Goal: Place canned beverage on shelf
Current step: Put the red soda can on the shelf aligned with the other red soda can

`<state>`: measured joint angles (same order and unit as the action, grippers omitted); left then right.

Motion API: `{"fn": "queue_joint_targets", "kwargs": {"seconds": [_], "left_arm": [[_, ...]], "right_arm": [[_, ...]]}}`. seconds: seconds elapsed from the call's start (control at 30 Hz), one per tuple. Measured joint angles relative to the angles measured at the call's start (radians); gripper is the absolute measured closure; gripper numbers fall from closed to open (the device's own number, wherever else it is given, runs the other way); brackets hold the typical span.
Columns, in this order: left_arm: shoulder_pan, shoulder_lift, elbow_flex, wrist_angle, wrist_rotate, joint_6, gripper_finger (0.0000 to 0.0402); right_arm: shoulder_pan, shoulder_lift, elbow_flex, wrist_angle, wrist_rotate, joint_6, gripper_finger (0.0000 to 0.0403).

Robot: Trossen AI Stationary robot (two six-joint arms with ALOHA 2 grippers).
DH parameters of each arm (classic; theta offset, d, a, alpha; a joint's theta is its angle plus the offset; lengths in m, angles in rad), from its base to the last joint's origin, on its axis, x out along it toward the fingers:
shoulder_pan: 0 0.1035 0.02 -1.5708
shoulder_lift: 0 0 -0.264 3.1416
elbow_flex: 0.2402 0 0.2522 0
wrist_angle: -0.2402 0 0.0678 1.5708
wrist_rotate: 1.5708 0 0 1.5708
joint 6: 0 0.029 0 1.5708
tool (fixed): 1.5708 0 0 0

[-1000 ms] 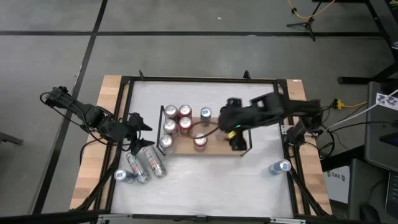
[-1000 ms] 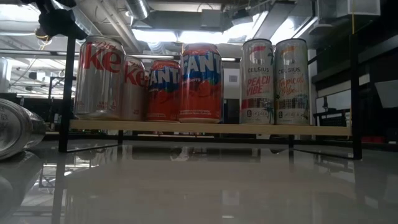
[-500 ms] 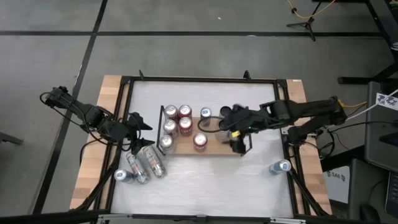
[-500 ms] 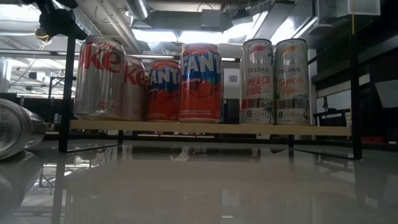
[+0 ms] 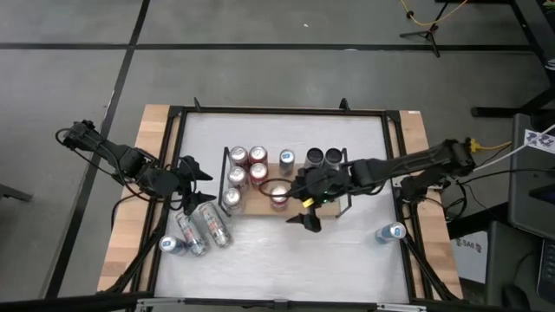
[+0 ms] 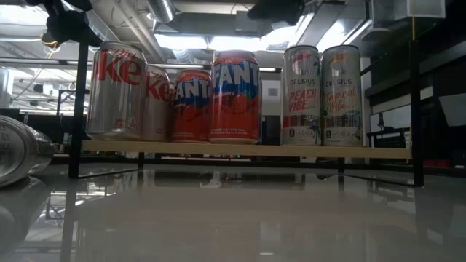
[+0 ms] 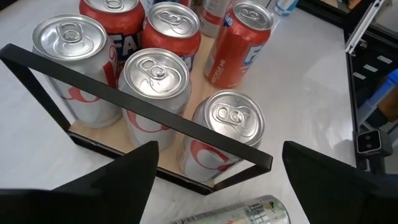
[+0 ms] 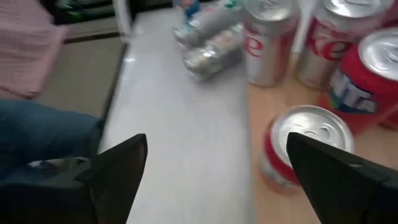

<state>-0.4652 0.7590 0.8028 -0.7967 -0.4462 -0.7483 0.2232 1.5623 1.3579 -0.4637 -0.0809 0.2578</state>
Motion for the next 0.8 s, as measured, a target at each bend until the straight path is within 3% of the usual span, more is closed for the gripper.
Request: {"fn": "queue_joint_targets", "kwargs": {"seconds": [0.13,0.3,0.8], "left_arm": [[0.000,0.000,0.000,0.000,-0.009,0.000,0.0066],[0.000,0.000,0.000,-0.001,-0.009,0.000,0.0066],[0.000,0.000,0.000,-0.002,-0.010,0.000,0.0066]], "right_arm": [[0.000,0.041,0.000,-0.003,0.064,-0.001,0.0022],[0.001,0.076,0.000,-0.023,0.067,-0.001,0.0022],[0.099,0.069,0.000,-0.123,0.198,0.026,0.0022]]}}
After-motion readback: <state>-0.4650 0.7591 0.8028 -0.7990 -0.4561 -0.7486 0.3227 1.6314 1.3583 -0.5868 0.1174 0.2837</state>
